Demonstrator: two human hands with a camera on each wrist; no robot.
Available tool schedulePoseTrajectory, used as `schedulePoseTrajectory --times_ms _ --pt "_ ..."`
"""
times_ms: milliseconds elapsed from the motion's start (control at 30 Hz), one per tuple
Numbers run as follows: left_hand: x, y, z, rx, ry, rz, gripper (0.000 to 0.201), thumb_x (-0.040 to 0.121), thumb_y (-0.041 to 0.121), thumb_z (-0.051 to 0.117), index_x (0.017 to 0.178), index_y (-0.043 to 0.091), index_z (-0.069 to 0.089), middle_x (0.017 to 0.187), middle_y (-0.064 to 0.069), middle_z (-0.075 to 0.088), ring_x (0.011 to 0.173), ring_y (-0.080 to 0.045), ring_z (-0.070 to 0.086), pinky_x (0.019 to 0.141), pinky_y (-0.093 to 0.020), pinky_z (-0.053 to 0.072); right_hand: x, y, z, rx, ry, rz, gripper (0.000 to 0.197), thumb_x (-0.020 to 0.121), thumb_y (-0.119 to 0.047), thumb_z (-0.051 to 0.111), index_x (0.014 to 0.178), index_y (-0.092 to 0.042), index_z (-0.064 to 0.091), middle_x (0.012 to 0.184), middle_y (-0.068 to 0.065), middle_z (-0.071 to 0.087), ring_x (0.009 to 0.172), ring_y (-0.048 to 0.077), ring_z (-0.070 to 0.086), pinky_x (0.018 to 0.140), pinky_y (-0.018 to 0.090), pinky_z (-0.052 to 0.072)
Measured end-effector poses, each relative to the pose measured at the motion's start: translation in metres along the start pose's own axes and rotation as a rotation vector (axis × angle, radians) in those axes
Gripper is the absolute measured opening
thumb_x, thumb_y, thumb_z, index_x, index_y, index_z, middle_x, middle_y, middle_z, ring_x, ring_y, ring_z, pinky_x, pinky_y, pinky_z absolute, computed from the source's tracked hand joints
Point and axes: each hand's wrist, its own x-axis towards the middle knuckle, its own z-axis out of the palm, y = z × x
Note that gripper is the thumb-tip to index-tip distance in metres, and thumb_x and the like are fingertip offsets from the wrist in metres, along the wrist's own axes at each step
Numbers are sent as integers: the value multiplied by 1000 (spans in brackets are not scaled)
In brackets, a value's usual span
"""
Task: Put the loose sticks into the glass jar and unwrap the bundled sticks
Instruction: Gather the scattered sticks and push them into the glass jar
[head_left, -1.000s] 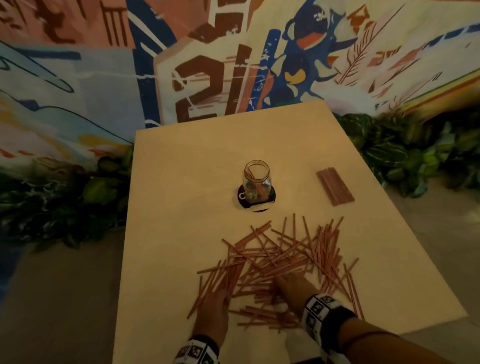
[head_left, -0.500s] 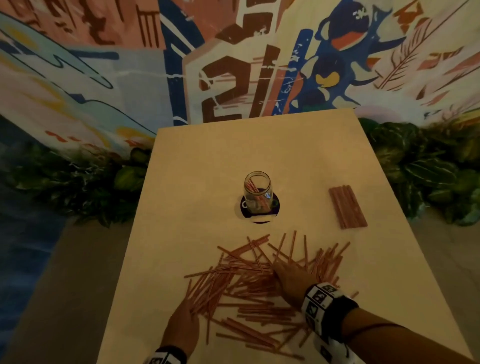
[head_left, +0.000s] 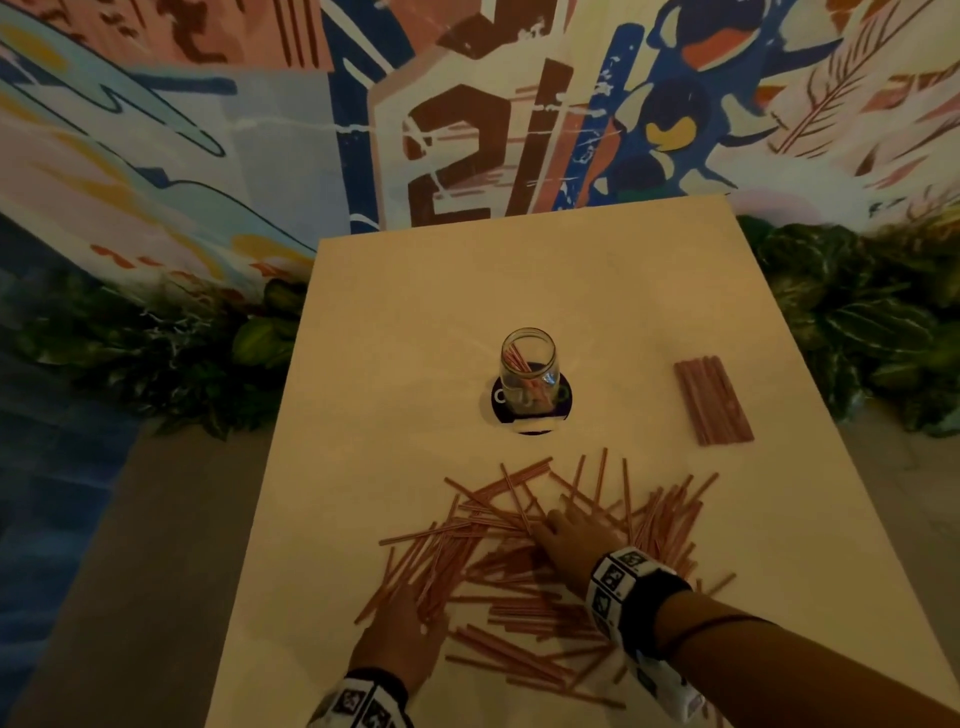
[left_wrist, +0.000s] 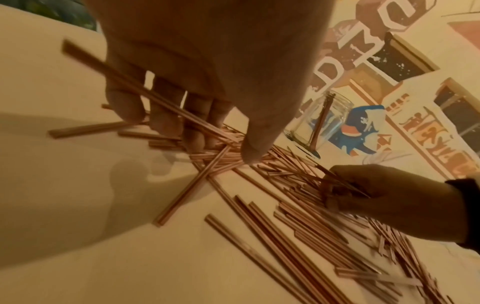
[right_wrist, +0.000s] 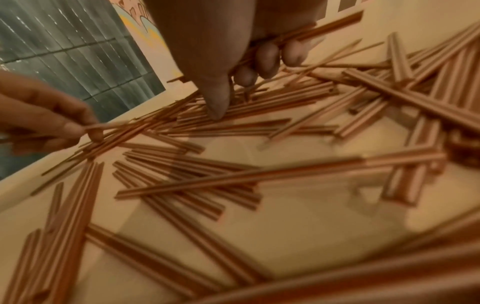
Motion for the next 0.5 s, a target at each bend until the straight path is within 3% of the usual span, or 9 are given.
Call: schedulePoseTrajectory --times_ms 67,167,233,300,367,433,500 --pt "6 3 0 80 -11 32 53 89 50 45 133 20 45 135 -1 54 123 -20 51 100 -29 44 -3 -5 -2 -16 -5 -1 47 94 -14 36 139 -10 25 146 19 25 130 39 28 108 49 28" --pt "13 9 -5 174 -6 89 37 97 39 34 125 19 48 128 -5 59 117 -24 55 93 -30 46 -2 -9 -2 -22 8 6 43 96 -16 31 138 -8 27 147 17 24 133 37 24 111 48 24" --pt "17 11 -6 180 -16 151 39 99 35 28 130 19 45 130 -5 58 118 -24 55 95 -30 46 -1 -9 -2 -6 36 2 44 95 -20 22 136 -7 30 145 16 28 130 35 27 110 48 25" --pt "19 10 -9 140 -47 197 42 100 32 25 139 20 39 137 -5 54 122 -22 52 98 -28 43 0 -10 -2 24 79 -33 67 81 -31 -2 131 -7 35 138 16 37 122 34 35 107 48 29" --pt "17 8 -17 60 -79 210 43 101 26 26 143 20 34 140 -4 50 126 -21 50 100 -26 39 -2 -12 -4 44 119 -36 82 68 -36 -12 126 -8 38 130 16 45 115 31 40 103 43 32" --pt "20 2 -21 -14 -105 216 43 101 26 27 143 21 33 139 -4 52 124 -20 52 102 -26 41 -7 -15 -10 102 127 -6 65 81 -34 -4 123 -8 40 123 15 50 109 28 44 99 38 30" --pt "16 -2 -25 -19 -124 180 40 101 30 28 138 20 38 136 -8 56 121 -24 55 97 -27 43 -10 -19 -18 189 130 33 36 96 -20 17 123 -9 39 120 16 52 106 28 46 98 37 28"
